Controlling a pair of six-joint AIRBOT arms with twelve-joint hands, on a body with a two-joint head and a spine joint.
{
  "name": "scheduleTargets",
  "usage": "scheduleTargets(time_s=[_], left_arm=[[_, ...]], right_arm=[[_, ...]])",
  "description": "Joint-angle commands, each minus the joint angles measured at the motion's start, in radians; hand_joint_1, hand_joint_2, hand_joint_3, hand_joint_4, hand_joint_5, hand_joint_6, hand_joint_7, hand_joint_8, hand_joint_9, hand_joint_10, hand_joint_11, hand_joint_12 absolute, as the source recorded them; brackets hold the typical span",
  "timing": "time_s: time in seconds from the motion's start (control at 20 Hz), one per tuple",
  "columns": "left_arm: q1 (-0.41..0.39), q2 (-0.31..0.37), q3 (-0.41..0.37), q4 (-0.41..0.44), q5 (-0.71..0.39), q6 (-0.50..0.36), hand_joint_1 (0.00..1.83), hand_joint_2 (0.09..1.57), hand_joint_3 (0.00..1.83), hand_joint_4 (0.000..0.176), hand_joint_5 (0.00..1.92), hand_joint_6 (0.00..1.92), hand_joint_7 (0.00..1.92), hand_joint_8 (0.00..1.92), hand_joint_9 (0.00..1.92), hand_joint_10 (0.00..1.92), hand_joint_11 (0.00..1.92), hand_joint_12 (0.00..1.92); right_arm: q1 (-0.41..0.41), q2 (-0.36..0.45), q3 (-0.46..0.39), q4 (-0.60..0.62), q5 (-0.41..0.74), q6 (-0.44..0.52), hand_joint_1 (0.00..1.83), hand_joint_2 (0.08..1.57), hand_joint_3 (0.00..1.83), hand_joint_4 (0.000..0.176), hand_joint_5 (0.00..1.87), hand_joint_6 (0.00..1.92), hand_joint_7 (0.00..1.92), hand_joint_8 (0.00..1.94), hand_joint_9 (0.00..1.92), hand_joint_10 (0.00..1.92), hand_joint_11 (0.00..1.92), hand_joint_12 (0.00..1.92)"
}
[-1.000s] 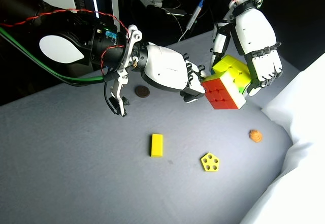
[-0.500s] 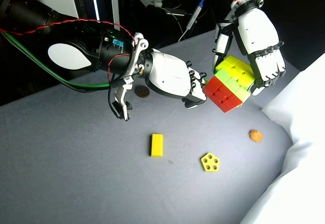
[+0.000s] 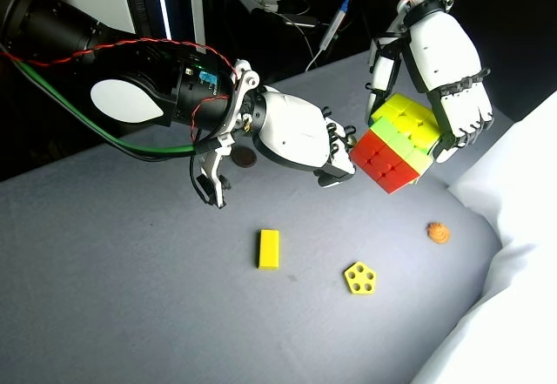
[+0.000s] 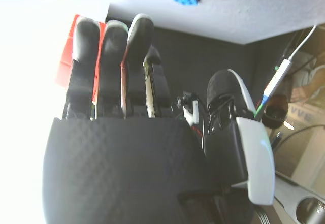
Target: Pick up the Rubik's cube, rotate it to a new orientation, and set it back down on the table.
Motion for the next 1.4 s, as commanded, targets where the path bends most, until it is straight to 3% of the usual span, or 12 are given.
scheduleTargets(time_s=[0.0,0.55,0.75,0.9,1.0,1.15,1.35], left_arm=[[-0.018,0.006,-0.005,0.051,0.035,-0.01,1.02,1.22,0.0,0.0,0.13,1.35,0.13,1.46,0.13,1.5,0.0,1.62],[-0.019,0.005,-0.005,0.049,0.034,-0.01,1.07,1.21,0.0,0.0,0.17,1.33,0.17,1.44,0.16,1.5,0.01,1.63],[-0.019,0.004,-0.007,0.048,0.034,-0.01,1.04,1.21,0.0,0.0,0.14,1.42,0.15,1.47,0.14,1.52,0.0,1.64],[-0.018,0.005,-0.007,0.04,0.033,-0.01,1.03,1.21,0.0,0.0,0.14,1.37,0.14,1.45,0.15,1.49,0.0,1.62],[-0.014,0.004,-0.008,0.032,0.031,-0.011,1.02,1.23,0.0,0.0,0.14,1.42,0.15,1.46,0.15,1.51,0.0,1.63],[0.007,0.006,-0.01,0.028,0.031,-0.026,1.03,1.23,0.0,0.0,0.15,1.27,0.13,1.43,0.14,1.49,0.0,1.61],[0.064,0.006,-0.017,0.078,0.032,-0.098,1.07,1.2,0.0,0.0,0.14,1.35,0.15,1.43,0.16,1.46,0.01,1.56]], right_arm=[[0.005,0.003,0.01,0.025,0.121,-0.003,0.0,1.32,0.0,0.0,0.14,0.01,0.34,1.46,0.28,1.9,0.18,1.92],[0.001,-0.009,0.025,0.045,0.104,-0.003,0.0,1.32,0.0,0.0,0.14,0.0,0.35,1.46,0.28,1.9,0.16,1.92],[-0.053,0.09,-0.093,0.013,0.102,-0.003,0.0,1.32,0.0,0.0,0.16,0.01,0.34,1.48,0.28,1.92,0.18,1.92],[-0.086,0.187,-0.162,0.03,0.105,-0.002,0.0,1.32,0.0,0.0,0.15,0.0,0.33,1.51,0.27,1.92,0.18,1.92],[-0.048,0.215,-0.155,0.1,0.052,-0.003,0.0,1.33,0.0,0.0,0.16,0.01,0.33,1.52,0.28,1.92,0.18,1.92],[0.063,0.273,-0.165,0.111,-0.042,0.051,0.0,1.33,0.0,0.0,0.15,0.0,0.34,1.49,0.29,1.91,0.18,1.92],[0.19,0.311,-0.161,0.134,-0.037,0.065,0.0,1.33,0.0,0.0,0.15,0.0,0.35,1.49,0.27,1.92,0.17,1.92]])
